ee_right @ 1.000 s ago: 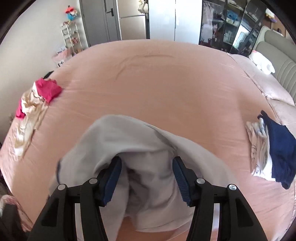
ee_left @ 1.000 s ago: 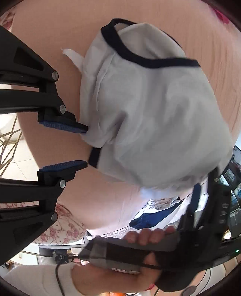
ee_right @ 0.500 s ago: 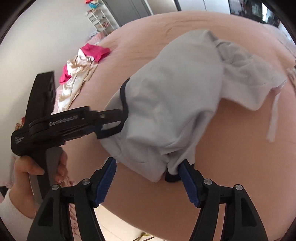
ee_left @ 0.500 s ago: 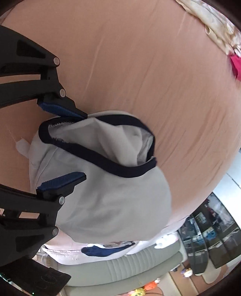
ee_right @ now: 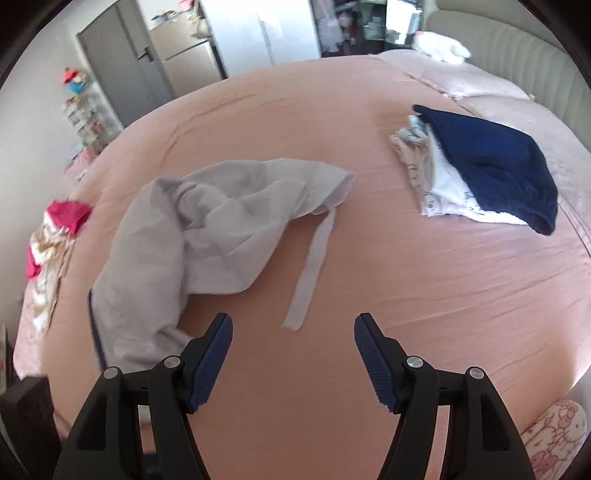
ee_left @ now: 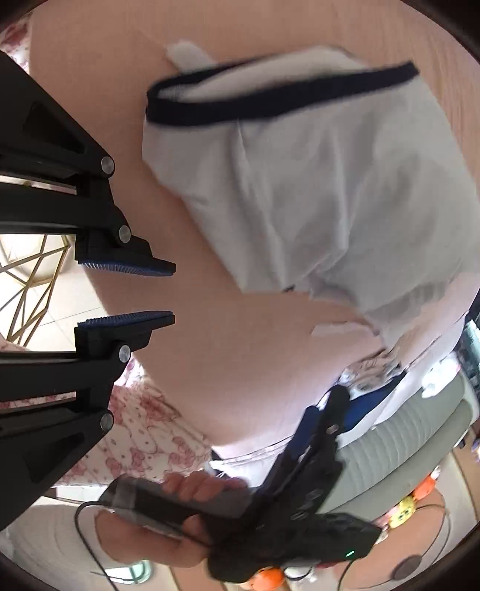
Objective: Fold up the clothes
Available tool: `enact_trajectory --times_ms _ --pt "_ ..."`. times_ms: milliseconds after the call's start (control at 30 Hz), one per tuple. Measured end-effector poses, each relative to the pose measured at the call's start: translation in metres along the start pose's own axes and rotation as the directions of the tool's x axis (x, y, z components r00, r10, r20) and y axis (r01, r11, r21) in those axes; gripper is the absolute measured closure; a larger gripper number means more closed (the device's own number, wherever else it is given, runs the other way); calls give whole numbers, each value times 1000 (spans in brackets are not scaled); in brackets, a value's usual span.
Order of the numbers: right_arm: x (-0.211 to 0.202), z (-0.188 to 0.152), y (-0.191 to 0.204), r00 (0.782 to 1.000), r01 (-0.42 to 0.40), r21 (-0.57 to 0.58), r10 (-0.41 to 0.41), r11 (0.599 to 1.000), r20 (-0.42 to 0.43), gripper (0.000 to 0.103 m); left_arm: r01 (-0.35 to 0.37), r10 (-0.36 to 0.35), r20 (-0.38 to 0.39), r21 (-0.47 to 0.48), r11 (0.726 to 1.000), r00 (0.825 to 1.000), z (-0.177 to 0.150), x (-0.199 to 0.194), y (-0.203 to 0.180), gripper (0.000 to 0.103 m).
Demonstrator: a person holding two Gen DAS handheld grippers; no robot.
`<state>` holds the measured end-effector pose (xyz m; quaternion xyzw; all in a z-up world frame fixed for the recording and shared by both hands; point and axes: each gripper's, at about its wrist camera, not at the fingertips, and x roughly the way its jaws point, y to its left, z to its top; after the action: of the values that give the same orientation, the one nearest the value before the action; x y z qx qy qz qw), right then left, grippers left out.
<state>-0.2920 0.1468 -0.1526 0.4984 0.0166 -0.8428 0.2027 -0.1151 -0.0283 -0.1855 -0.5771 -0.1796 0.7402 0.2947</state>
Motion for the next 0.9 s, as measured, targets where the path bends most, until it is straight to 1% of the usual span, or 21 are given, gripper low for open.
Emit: enact_trajectory --times_ms 33,100,133,167,200,300,333,367,433,467,500,567,600,633,667,700,733,800,833,900 --pt "0 -2 16 999 -37 -62 36 997 -16 34 10 -9 32 -43 999 999 0 -15 14 86" --pt "12 -6 57 995 -97 -172 91 980 -39 32 10 2 93 -135 991 996 -15 -61 57 86" --pt "19 -9 79 992 -122 -223 113 967 -52 31 -13 34 118 -172 985 992 -8 -64 68 86" --pt "29 -13 99 991 -131 -260 116 957 -71 31 -39 69 138 -209 977 988 -2 -68 79 86" --pt "39 -16 119 989 -135 -292 113 947 -93 31 -80 117 145 -242 967 982 -3 -75 88 85" --pt "65 -26 158 980 -174 -306 135 936 -144 31 -162 220 153 -321 933 964 3 -81 95 85" --pt "73 -30 167 983 -154 -327 112 932 -143 31 -165 225 154 -326 931 962 2 -81 95 85" --pt "80 -36 172 991 -100 -361 61 927 -120 31 -169 230 156 -332 928 961 1 -81 96 85" --pt "89 -45 168 996 14 -408 -49 913 -77 32 -176 241 157 -341 924 958 -1 -80 98 85" --pt "86 -47 158 995 38 -398 -71 917 -67 33 -184 245 149 -334 924 958 0 -79 99 85" --pt "82 -47 146 995 53 -378 -82 924 -61 34 -184 240 148 -315 931 959 0 -79 98 85" --pt "70 -45 111 980 178 -344 -198 922 -25 34 -184 229 151 -263 947 962 8 -74 94 84" --pt "64 -43 89 968 233 -316 -251 920 -17 33 -184 222 154 -232 955 963 13 -70 91 84" --pt "58 -41 67 953 288 -288 -304 913 -12 33 -190 222 158 -198 962 962 19 -66 88 80" --pt "50 -38 47 950 297 -247 -312 922 -21 33 -231 255 166 -149 961 953 29 -63 84 77" --pt "41 -35 28 952 292 -201 -305 935 -34 33 -272 287 177 -101 957 942 39 -59 80 70" --pt "31 -33 25 960 271 -182 -279 945 -22 33 -307 312 185 -57 950 932 49 -55 78 65" --pt "11 -28 31 976 216 -164 -216 962 21 31 -308 307 157 -18 951 939 71 -45 81 62" --pt "1 -25 34 982 188 -156 -183 970 42 31 -290 291 133 -24 957 947 82 -38 82 62" --pt "-2 -26 56 993 106 -180 -96 978 62 29 -280 281 118 -25 960 952 98 -23 78 62"
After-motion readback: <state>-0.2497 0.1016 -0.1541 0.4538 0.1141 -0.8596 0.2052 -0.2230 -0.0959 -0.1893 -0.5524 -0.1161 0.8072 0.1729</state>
